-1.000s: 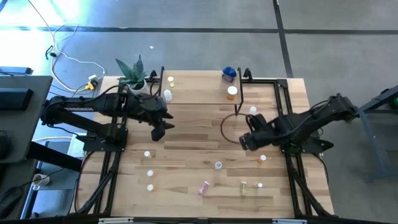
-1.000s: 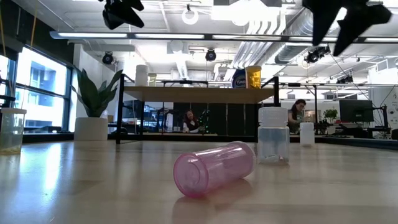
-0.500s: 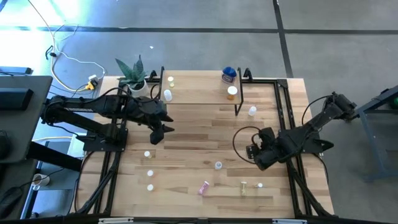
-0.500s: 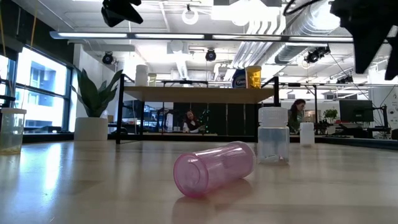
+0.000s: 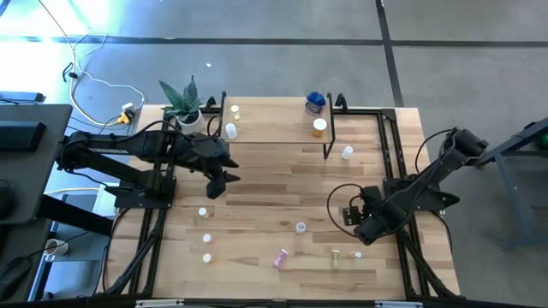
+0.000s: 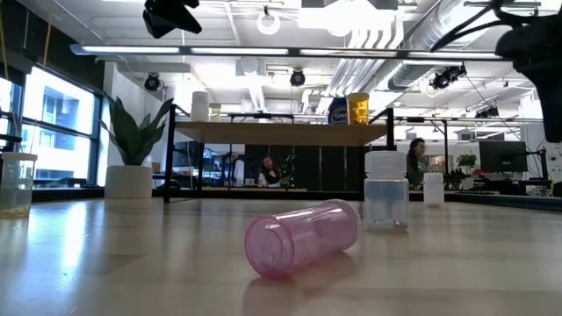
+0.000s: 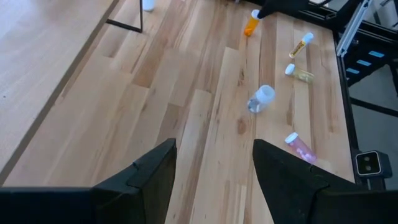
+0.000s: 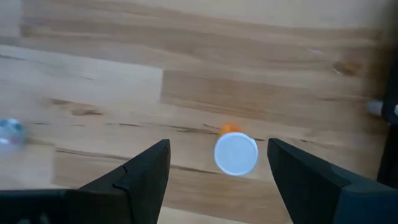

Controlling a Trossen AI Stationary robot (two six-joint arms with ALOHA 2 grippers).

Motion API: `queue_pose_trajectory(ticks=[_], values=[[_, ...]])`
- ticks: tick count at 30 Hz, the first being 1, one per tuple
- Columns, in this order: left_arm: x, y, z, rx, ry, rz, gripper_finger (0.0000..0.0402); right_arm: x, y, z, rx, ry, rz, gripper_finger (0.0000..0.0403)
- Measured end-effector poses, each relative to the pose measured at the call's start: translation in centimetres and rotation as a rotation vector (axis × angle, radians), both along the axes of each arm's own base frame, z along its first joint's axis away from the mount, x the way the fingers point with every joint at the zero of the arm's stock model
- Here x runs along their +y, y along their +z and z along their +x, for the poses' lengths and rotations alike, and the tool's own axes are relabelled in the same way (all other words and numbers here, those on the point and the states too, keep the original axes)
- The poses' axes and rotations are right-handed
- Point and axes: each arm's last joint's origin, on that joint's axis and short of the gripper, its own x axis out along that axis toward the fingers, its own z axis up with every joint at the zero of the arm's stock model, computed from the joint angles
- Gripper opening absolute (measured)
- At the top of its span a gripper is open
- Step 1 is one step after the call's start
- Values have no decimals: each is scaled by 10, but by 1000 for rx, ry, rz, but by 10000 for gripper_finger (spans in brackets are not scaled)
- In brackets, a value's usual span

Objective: Pick and place medicine bottles onto shelf by color
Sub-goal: Put the small orange pill bottle on the shelf

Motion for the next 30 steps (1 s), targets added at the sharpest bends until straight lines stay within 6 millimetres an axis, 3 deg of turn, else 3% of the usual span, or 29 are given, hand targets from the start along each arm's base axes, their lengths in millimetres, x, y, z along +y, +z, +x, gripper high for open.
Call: queue_pose_trajectory(ticks=[13, 24, 30], values=[[0, 0, 0, 2, -7, 9, 200, 12, -29, 11, 116, -59, -21, 251], [0, 0, 0, 4, -17, 20, 200, 12, -31, 12, 123, -76, -28, 139], [0, 0, 0, 8, -17, 20, 200, 12, -30, 13, 120, -76, -25, 111]])
